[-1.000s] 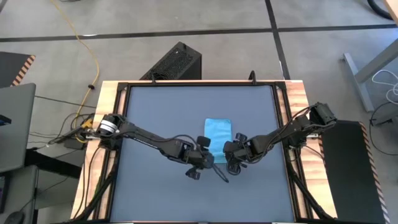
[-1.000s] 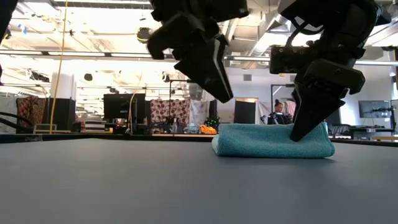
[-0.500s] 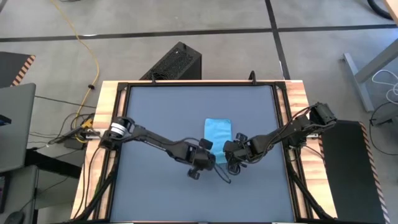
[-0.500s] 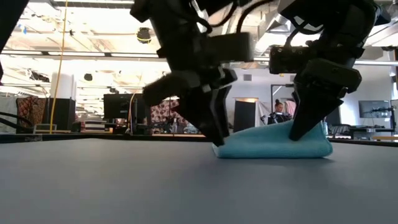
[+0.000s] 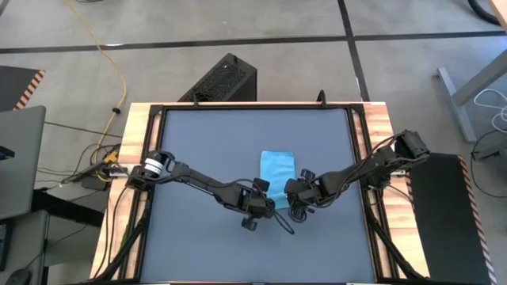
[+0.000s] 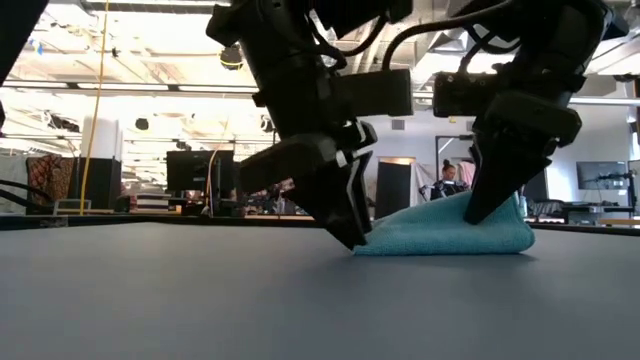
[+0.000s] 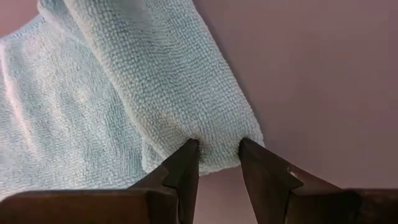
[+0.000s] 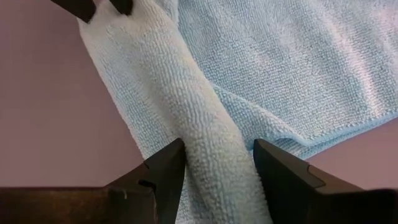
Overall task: Roll towel
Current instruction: Roll the blue microfiber towel
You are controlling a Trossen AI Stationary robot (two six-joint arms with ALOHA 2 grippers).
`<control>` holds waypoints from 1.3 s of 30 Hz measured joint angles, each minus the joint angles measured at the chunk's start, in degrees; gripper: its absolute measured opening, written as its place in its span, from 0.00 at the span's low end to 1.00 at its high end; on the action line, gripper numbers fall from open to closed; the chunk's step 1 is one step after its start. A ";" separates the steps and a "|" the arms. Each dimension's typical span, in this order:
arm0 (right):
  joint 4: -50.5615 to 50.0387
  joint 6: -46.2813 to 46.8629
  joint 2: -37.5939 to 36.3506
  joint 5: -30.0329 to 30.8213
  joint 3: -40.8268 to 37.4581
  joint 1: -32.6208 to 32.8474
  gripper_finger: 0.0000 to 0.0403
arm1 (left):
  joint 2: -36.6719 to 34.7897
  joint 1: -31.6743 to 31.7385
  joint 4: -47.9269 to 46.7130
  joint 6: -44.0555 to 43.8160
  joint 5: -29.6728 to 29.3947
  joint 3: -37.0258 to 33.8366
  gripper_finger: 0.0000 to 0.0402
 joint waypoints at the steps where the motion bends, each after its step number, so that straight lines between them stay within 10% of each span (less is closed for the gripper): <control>1: 0.08 0.00 -0.28 -0.02 0.00 0.02 0.54 | 0.05 0.06 -0.09 -0.32 0.35 -0.01 0.27; 18: 1.21 -10.00 -12.28 7.07 0.00 8.60 0.54 | 0.01 0.38 1.35 -0.38 0.73 -0.09 0.27; 26: 3.08 -30.32 -2.83 20.22 0.00 20.15 0.52 | 0.08 0.38 2.58 -1.89 0.60 -0.10 0.27; 39: 1.32 -32.13 10.62 34.28 1.57 16.41 0.45 | 0.08 -0.16 2.36 -5.53 2.34 -0.10 0.27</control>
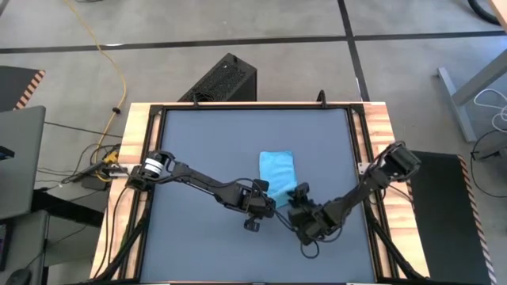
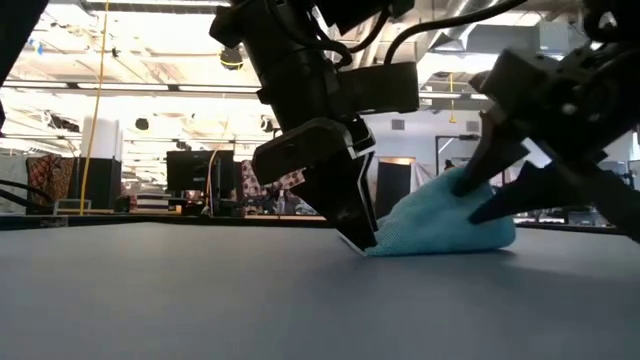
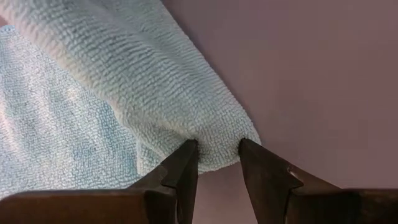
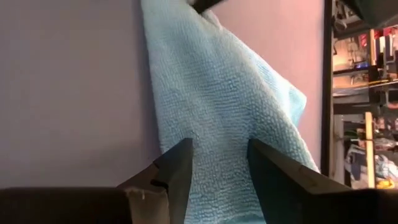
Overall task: Roll towel
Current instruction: Roll the blue microfiber towel
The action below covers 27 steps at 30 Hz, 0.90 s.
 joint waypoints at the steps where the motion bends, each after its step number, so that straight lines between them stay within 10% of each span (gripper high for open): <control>1: 0.15 0.01 0.00 -0.02 -0.20 -0.31 0.45 | 0.00 0.02 0.02 0.00 0.12 0.00 0.27; 16: 1.27 5.10 0.00 -8.98 -0.80 -1.13 0.44 | 0.00 0.04 -0.13 0.02 0.11 0.00 0.27; 27: -3.56 33.41 -5.47 -20.46 0.58 -0.43 0.41 | 0.00 0.59 -0.10 -0.04 -0.01 0.00 0.27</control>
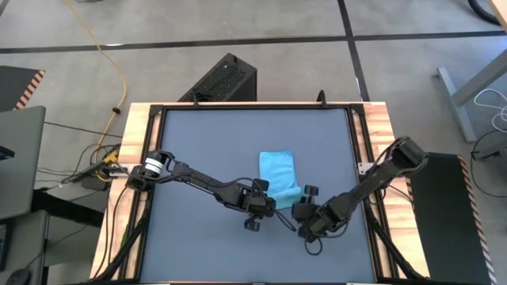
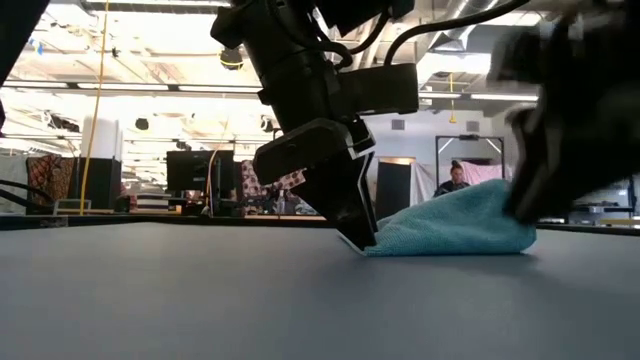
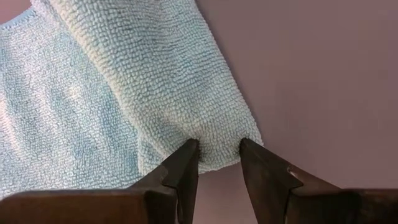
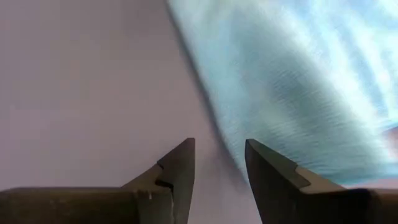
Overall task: Roll towel
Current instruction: Roll the blue microfiber towel
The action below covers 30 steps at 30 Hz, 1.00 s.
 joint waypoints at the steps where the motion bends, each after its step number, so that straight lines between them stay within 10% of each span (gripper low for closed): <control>1: -0.02 -0.10 -1.82 0.73 0.01 0.19 0.41 | 0.00 0.00 0.06 0.03 -0.02 0.00 0.27; 13: 0.50 -7.19 -16.96 -3.88 0.13 -11.36 0.41 | 0.00 0.37 0.30 -0.10 -0.31 0.00 0.27; 30: 7.39 -9.13 -7.49 -20.39 -1.95 -17.88 0.41 | 0.00 0.31 -0.12 -2.49 -0.35 0.00 0.27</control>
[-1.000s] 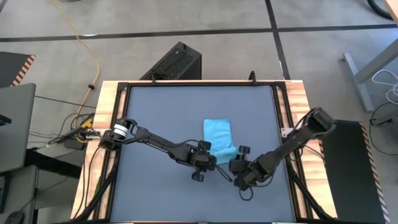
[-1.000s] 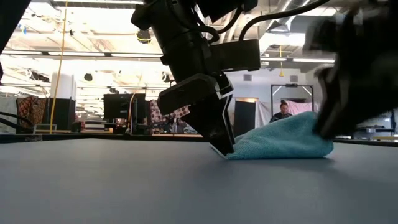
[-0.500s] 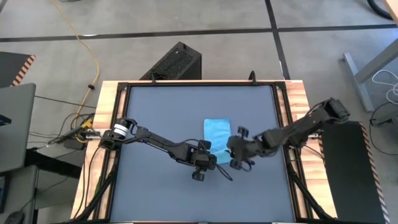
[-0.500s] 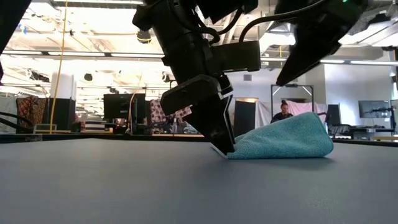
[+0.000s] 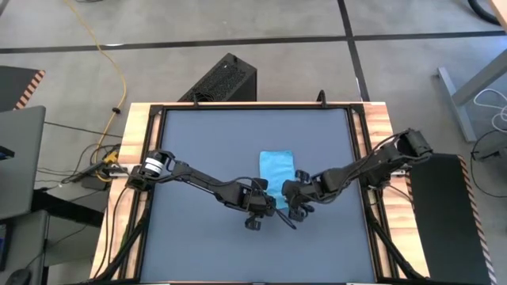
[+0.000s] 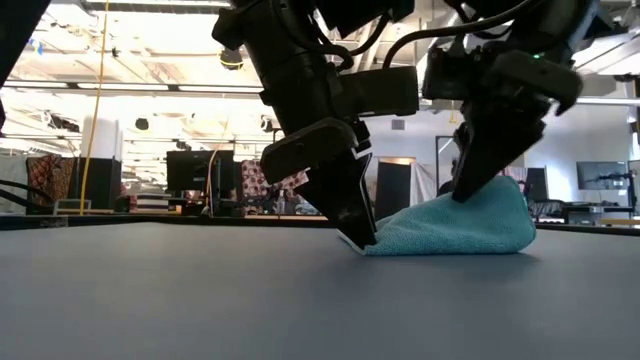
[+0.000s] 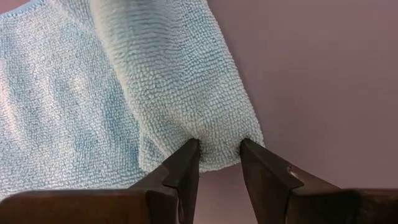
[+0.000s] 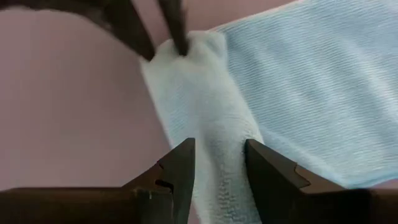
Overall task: Roll towel
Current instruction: Roll the blue microfiber towel
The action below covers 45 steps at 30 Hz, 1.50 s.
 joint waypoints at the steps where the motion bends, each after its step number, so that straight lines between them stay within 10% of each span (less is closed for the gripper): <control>1: -0.07 0.55 0.03 0.01 0.00 0.45 0.41 | 0.00 0.00 -0.06 0.00 -0.02 0.00 0.27; 33: 9.34 11.16 -0.01 6.63 -11.23 7.43 0.41 | -0.02 -0.44 -1.20 -0.71 0.09 0.02 0.27; 45: 12.35 15.10 -0.12 8.30 -13.46 7.85 0.26 | -0.04 -0.76 -1.86 -1.78 0.74 0.02 0.27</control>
